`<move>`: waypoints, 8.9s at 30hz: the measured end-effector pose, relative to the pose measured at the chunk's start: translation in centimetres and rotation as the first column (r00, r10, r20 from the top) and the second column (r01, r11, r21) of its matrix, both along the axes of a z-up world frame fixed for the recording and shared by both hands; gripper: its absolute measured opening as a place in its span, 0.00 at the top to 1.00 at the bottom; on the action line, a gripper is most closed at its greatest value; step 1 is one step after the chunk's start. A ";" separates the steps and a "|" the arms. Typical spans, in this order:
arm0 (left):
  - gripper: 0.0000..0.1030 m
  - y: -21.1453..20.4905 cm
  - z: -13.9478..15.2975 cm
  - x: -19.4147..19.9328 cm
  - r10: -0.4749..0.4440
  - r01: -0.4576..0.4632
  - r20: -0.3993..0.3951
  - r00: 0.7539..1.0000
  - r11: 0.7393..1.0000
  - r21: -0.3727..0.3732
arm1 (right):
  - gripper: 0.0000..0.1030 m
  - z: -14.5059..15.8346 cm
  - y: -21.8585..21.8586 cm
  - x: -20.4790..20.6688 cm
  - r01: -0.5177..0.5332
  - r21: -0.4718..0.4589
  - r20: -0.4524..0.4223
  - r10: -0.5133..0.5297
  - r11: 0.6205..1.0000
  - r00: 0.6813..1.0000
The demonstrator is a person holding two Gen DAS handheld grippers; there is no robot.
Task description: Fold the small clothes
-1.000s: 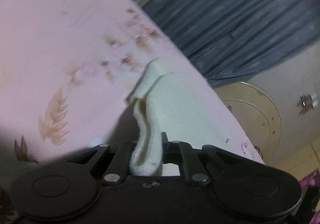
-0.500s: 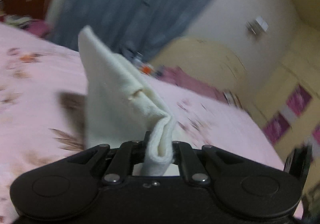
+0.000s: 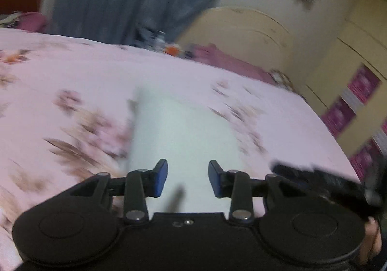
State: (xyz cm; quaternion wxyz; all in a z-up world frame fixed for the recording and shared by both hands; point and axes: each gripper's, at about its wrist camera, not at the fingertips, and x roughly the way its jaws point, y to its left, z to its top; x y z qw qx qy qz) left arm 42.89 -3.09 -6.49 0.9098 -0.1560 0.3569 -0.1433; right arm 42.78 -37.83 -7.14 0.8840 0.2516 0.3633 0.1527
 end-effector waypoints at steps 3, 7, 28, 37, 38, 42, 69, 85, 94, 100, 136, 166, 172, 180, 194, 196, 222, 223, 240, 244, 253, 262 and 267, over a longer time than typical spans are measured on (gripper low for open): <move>0.61 1.4 -0.6 2.6 0.006 -0.006 -0.021 1.000 1.000 -0.008 | 0.39 -0.7 1.4 1.5 -0.020 -0.024 -0.016 0.019 1.000 1.000; 0.31 0.9 -1.3 4.1 -0.017 0.018 -0.016 1.000 1.000 0.025 | 0.39 -1.7 2.7 3.6 -0.033 -0.055 -0.045 0.031 0.998 0.999; 0.54 2.1 -3.9 9.7 -0.065 0.064 -0.016 0.998 0.996 -0.063 | 0.72 -2.7 6.2 9.0 -0.061 -0.291 0.014 0.068 0.955 0.998; 0.59 -0.1 -7.2 9.0 -0.155 0.132 0.200 0.967 0.984 0.123 | 0.95 -0.9 7.4 7.6 -0.067 -0.329 0.293 0.170 0.942 0.941; 0.57 0.0 -7.8 9.3 -0.120 0.103 0.165 0.979 0.989 0.109 | 0.95 -1.2 7.5 7.4 -0.055 -0.351 0.302 0.168 0.935 0.938; 0.42 0.4 -8.1 11.8 -0.083 0.083 0.013 0.996 0.997 -0.004 | 0.95 -5.4 8.0 10.5 -0.069 -0.475 0.071 0.116 0.878 0.991; 0.66 -3.1 -4.2 1.6 -0.169 0.161 0.009 0.986 0.950 0.266 | 0.74 0.5 10.4 0.5 -0.237 -0.463 0.066 0.300 0.854 0.952; 0.63 -1.7 -5.7 -6.0 -0.083 0.104 -0.091 0.992 0.958 0.267 | 0.74 -2.8 11.4 -4.7 -0.362 -0.533 -0.050 0.399 0.765 0.916; 0.59 -1.9 -5.3 -7.2 -0.055 0.084 -0.102 0.993 0.951 0.299 | 0.74 -3.2 9.4 -4.6 -0.345 -0.532 -0.072 0.364 0.773 0.929; 0.30 -2.4 -4.4 -6.8 -0.030 0.048 -0.057 0.998 0.942 0.332 | 0.74 -2.1 8.2 -4.4 -0.294 -0.488 -0.039 0.316 0.822 0.948; 0.35 2.4 -7.2 6.9 -0.060 0.044 -0.218 0.974 0.996 -0.076 | 0.42 -5.8 1.9 6.6 -0.111 0.192 -0.189 0.148 0.975 0.971; 0.68 19.2 -0.8 -0.9 -0.077 0.080 -0.082 0.994 0.996 0.042 | 0.72 2.5 25.7 1.2 -0.293 -0.065 -0.041 0.291 0.954 0.956; 0.61 26.3 -4.5 -1.3 -0.042 0.039 -0.213 0.976 0.999 -0.015 | 0.72 -0.9 34.1 1.4 -0.347 -0.132 -0.138 0.329 0.928 0.934; 0.53 28.2 -1.8 -4.3 0.053 -0.052 0.000 0.999 0.997 0.064 | 0.58 -0.3 33.4 0.2 -0.208 -0.250 -0.033 0.206 0.946 0.978; 0.65 21.9 -2.3 -0.8 -0.088 0.080 0.026 0.996 0.970 0.228 | 0.88 -2.7 39.5 4.5 -0.317 -0.491 -0.045 0.340 0.811 0.939; 0.65 22.0 -1.5 -3.3 -0.080 0.064 0.065 0.995 0.974 0.217 | 0.88 -1.3 39.0 2.8 -0.324 -0.472 0.003 0.370 0.820 0.929; 0.74 14.8 2.6 -23.1 0.157 -0.177 0.094 0.983 0.948 0.265 | 0.88 5.1 28.7 -17.7 -0.316 -0.386 0.084 0.374 0.867 0.924; 0.72 14.2 3.0 -23.9 0.155 -0.177 0.101 0.983 0.944 0.277 | 0.88 5.5 28.2 -18.8 -0.313 -0.380 0.089 0.371 0.870 0.924; 0.00 8.1 7.8 -35.3 0.201 -0.269 0.224 0.954 0.903 0.335 | 0.00 9.9 23.3 -32.0 -0.154 -0.388 0.194 0.243 0.909 0.950; 0.00 7.8 8.6 -36.9 0.202 -0.279 0.249 0.947 0.901 0.331 | 0.00 10.5 23.0 -33.4 -0.141 -0.400 0.203 0.237 0.906 0.950; 0.00 7.4 10.0 -39.0 0.192 -0.290 0.295 0.936 0.895 0.338 | 0.00 12.5 22.5 -36.0 -0.126 -0.404 0.249 0.241 0.906 0.938; 0.00 7.3 10.1 -39.4 0.178 -0.284 0.310 0.934 0.897 0.339 | 0.00 13.4 21.9 -37.1 -0.108 -0.411 0.265 0.232 0.905 0.936; 0.00 7.3 10.1 -39.5 0.174 -0.281 0.313 0.934 0.898 0.339 | 0.00 13.6 21.6 -37.2 -0.106 -0.414 0.268 0.233 0.904 0.935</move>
